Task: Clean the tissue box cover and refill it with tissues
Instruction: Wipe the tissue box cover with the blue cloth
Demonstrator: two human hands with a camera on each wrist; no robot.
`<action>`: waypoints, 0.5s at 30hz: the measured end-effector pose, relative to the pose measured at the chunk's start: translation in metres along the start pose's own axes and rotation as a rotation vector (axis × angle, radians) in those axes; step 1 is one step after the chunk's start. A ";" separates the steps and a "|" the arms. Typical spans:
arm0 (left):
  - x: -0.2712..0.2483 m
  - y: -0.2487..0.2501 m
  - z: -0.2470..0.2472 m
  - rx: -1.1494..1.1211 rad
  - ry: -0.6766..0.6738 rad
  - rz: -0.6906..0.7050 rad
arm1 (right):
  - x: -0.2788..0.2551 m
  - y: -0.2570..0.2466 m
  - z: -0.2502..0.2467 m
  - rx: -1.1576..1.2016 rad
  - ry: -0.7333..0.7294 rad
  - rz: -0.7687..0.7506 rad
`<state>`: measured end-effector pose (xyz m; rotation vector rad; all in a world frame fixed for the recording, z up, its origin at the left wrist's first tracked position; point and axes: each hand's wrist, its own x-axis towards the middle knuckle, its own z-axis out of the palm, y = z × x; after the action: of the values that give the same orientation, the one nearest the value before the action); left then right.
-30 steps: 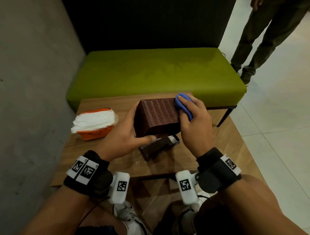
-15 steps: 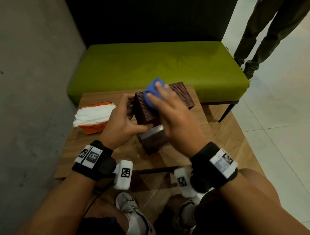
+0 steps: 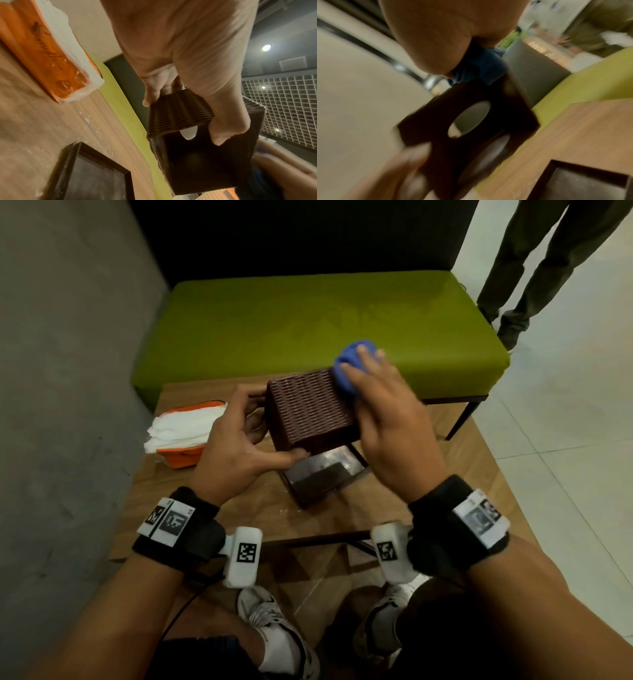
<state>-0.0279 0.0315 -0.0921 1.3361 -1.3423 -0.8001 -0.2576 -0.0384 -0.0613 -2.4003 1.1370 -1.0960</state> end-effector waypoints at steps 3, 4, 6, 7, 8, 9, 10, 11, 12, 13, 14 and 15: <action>0.001 -0.001 -0.001 0.003 -0.010 -0.001 | 0.003 0.006 -0.002 0.013 0.053 0.163; 0.001 0.000 0.003 0.001 -0.011 0.002 | 0.000 -0.008 0.005 -0.002 0.025 0.142; 0.002 0.003 0.009 -0.007 -0.016 0.009 | -0.012 -0.041 0.020 -0.013 -0.076 -0.038; 0.002 0.005 0.011 -0.011 -0.020 0.013 | -0.019 -0.054 0.026 -0.006 -0.134 -0.141; 0.001 0.005 0.012 -0.015 -0.019 0.011 | -0.023 -0.059 0.027 -0.002 -0.170 -0.209; 0.000 0.004 0.010 -0.022 -0.011 0.004 | -0.022 -0.053 0.025 0.004 -0.172 -0.232; -0.001 0.002 0.007 -0.033 0.002 -0.015 | -0.018 -0.040 0.022 0.007 -0.144 -0.205; -0.002 -0.001 0.004 -0.032 0.016 -0.034 | -0.015 -0.025 0.018 0.003 -0.100 -0.129; -0.003 -0.005 0.000 -0.022 0.026 -0.042 | -0.010 -0.010 0.014 0.004 -0.047 -0.031; -0.003 -0.008 -0.002 -0.012 0.026 -0.041 | -0.006 0.002 0.008 0.023 0.003 0.068; -0.002 -0.010 -0.002 -0.012 0.024 -0.043 | -0.003 0.007 0.006 0.045 0.034 0.141; 0.000 -0.011 -0.001 -0.015 0.025 -0.038 | -0.002 0.004 0.007 0.048 0.037 0.175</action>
<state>-0.0241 0.0299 -0.1026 1.3593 -1.2923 -0.8155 -0.2557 -0.0399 -0.0694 -2.2050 1.2907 -1.1010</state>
